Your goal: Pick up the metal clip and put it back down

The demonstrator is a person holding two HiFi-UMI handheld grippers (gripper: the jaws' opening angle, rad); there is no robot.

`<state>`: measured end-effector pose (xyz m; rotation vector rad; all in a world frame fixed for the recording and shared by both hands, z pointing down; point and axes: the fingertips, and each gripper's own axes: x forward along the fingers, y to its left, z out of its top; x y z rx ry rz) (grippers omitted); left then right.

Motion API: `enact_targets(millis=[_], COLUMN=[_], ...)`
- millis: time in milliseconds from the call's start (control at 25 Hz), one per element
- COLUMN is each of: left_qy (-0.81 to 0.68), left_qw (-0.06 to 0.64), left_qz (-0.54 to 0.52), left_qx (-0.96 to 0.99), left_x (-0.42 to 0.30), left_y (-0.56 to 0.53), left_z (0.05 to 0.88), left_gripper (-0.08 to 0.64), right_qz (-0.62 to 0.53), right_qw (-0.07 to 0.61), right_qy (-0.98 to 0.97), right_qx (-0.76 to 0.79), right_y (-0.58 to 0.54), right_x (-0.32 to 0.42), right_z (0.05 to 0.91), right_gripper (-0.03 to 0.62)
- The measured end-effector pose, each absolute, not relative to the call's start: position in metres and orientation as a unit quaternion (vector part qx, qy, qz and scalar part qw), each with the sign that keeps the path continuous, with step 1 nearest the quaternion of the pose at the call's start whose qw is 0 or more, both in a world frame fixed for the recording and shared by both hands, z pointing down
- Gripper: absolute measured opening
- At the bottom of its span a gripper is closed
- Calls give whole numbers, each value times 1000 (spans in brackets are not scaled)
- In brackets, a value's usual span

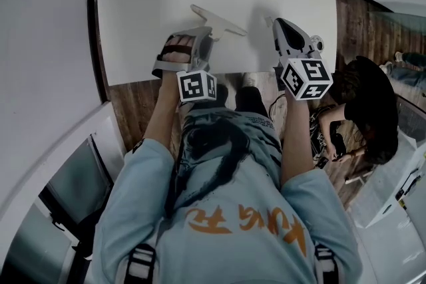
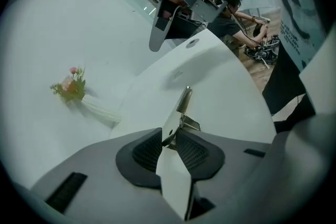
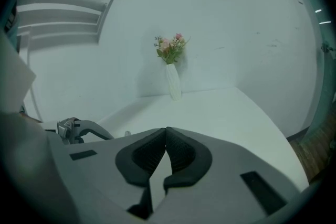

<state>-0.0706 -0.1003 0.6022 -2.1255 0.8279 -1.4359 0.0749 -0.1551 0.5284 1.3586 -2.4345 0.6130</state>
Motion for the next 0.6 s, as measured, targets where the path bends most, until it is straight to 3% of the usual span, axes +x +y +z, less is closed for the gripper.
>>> enact_targets(millis=[120, 320, 600], left_qy=[314, 344, 433], left_qw=[249, 231, 103], left_qz=[-514, -492, -394], left_qx=[-759, -766, -804], left_x=[-65, -56, -54], left_y=[-108, -128, -161], left_z=[598, 580, 545], left_gripper=[77, 49, 38], right_qz=[216, 214, 199], right_qw=[144, 143, 130], right_qy=[-842, -837, -837], right_qx=[474, 483, 493], right_y=[-155, -157, -164], right_x=[79, 87, 92], right_z=[531, 528, 508], right_gripper=[12, 12, 12])
